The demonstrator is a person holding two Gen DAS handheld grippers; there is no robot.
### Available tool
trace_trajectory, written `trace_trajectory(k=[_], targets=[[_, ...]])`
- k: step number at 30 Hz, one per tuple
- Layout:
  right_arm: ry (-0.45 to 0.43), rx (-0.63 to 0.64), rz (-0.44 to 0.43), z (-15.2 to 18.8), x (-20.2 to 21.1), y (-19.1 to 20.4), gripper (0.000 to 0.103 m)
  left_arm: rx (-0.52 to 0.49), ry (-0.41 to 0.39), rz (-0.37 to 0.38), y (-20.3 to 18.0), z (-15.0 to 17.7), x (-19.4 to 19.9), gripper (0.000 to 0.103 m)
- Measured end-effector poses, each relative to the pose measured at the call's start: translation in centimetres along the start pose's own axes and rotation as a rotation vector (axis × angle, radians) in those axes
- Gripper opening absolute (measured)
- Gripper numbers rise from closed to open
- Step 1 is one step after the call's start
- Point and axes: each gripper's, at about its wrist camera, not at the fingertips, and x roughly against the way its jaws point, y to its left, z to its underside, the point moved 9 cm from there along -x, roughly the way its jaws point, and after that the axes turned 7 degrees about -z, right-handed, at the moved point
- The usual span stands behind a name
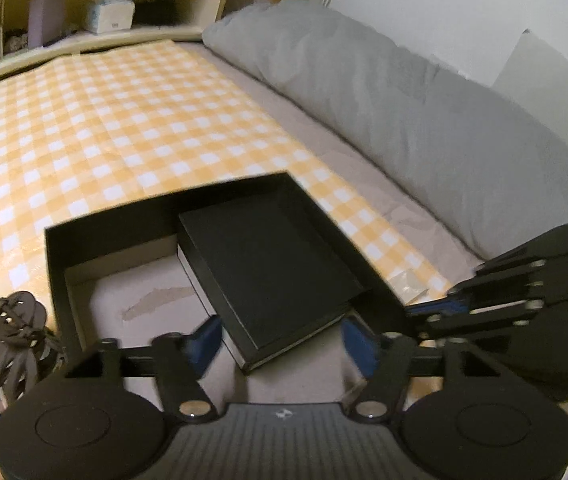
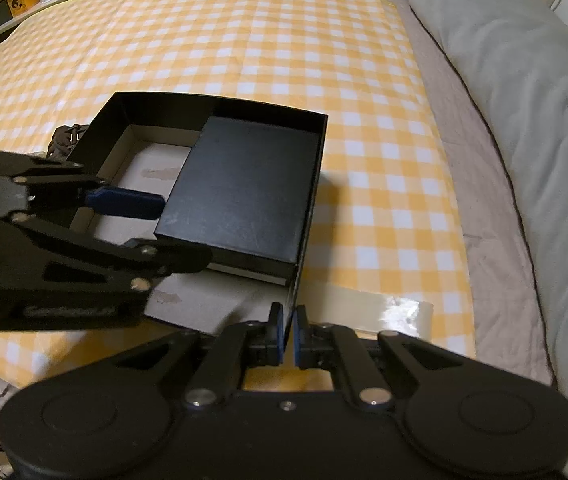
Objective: Organize rigid objects
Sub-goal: 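Lower the black box into the tray and open the left tool, then move the left tool back to the oval light-wood block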
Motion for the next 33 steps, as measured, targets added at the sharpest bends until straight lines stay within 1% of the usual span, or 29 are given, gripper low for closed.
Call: trace_trajectory(k=[1, 3, 6, 10, 12, 17, 21, 26, 30, 33], targets=[[0.001, -0.005, -0.002, 0.0, 0.0, 0.0, 0.005, 0.0, -0.009, 0.002, -0.1, -0.1, 0.6, 0.078], [0.003, -0.013, -0.004, 0.0, -0.1, -0.1, 0.005, 0.003, -0.03, 0.003, -0.1, -0.2, 2.2, 0.091], [0.004, -0.017, -0.003, -0.1, -0.1, 0.0, 0.005, 0.017, -0.067, -0.007, 0.2, -0.3, 4.6, 0.102], [0.005, -0.022, 0.0, -0.1, -0.1, 0.0, 0.005, 0.026, -0.088, -0.022, 0.9, 0.0, 7.4, 0.103], [0.005, -0.022, -0.001, -0.1, -0.1, 0.0, 0.005, 0.036, -0.099, -0.047, 1.5, 0.4, 9.0, 0.103], [0.006, -0.022, 0.001, -0.1, -0.1, -0.1, 0.005, 0.079, -0.11, -0.099, 4.1, 2.1, 12.2, 0.103], [0.006, -0.016, 0.008, 0.0, -0.1, -0.1, 0.005, 0.109, -0.105, -0.141, 6.6, 3.9, 13.8, 0.103], [0.006, -0.016, 0.008, 0.0, -0.1, -0.1, 0.005, 0.098, -0.052, -0.166, 10.2, 7.0, 15.1, 0.103], [0.006, -0.016, 0.008, 0.0, 0.0, -0.1, 0.005, 0.057, -0.025, -0.195, 13.4, 9.6, 15.7, 0.103], [0.006, -0.016, 0.008, 0.0, -0.1, 0.0, 0.005, 0.008, 0.017, -0.203, 15.8, 11.5, 15.6, 0.103]])
